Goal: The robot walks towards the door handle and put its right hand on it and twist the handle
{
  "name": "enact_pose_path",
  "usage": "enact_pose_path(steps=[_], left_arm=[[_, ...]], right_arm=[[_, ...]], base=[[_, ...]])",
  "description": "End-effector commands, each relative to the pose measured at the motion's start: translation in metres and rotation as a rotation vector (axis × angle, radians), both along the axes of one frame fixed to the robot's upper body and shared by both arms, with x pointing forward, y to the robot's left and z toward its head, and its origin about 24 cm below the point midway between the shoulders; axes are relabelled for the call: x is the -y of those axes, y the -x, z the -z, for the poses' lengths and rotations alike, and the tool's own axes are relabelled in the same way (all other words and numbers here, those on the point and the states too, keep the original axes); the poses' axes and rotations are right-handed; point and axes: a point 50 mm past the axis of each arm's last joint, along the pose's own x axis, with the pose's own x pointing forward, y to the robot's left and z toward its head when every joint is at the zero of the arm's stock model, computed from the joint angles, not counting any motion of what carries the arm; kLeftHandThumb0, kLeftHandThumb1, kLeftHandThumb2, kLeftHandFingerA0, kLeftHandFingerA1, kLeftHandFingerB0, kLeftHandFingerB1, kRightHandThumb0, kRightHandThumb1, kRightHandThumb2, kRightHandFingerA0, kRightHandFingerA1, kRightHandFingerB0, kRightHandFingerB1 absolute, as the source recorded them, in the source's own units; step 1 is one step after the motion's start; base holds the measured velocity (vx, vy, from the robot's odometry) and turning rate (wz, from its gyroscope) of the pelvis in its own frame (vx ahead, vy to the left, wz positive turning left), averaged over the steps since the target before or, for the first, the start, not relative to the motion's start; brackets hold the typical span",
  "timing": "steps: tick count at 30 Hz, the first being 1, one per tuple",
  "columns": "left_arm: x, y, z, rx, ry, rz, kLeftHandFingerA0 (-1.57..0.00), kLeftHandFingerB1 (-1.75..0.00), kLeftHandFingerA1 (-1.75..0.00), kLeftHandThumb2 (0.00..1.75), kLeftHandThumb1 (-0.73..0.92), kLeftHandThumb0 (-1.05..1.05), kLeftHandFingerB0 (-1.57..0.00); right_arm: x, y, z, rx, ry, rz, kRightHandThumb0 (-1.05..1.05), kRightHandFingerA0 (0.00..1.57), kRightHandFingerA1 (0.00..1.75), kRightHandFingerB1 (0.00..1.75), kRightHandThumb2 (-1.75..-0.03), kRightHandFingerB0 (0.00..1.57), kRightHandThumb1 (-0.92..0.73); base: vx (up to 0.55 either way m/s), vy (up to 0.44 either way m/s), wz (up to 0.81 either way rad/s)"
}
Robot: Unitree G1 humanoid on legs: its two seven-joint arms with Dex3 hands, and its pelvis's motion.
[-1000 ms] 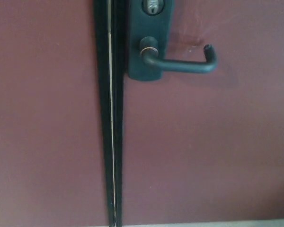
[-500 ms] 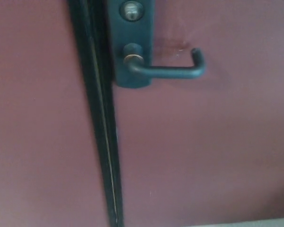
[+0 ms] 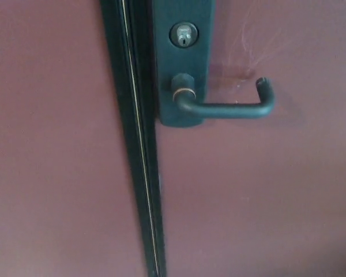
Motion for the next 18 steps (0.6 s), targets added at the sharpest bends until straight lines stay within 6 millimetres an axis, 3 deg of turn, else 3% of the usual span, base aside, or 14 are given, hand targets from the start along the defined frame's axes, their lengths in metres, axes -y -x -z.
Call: enact_pose_path(steps=[1, 9, 18], left_arm=[[0.0001, -0.0003, -0.0002, -0.004, 0.012, 0.016, -0.75, -0.44, -0.52, 0.57, 0.57, -0.22, -0.59], [0.0002, -0.0038, -0.0008, 0.003, 0.01, 0.026, -0.76, -0.43, -0.54, 0.57, 0.57, -0.23, -0.59], [0.0001, -0.0029, -0.0006, -0.004, 0.005, 0.029, -0.77, -0.43, -0.53, 0.57, 0.56, -0.23, -0.59]], right_arm=[[-0.0038, -0.0004, 0.0011, -0.01, -0.006, -0.01, -0.25, 0.84, 0.48, 0.43, -0.56, 0.67, -0.52], [-0.004, -0.0041, 0.0007, -0.003, -0.005, -0.02, -0.24, 0.86, 0.48, 0.43, -0.56, 0.67, -0.52], [-0.0059, -0.005, 0.001, 0.0, -0.015, -0.027, -0.25, 0.87, 0.49, 0.43, -0.56, 0.67, -0.52]], base=[[0.09, 0.161, -0.12], [0.19, 0.26, -0.03], [0.07, 0.015, 0.03]])
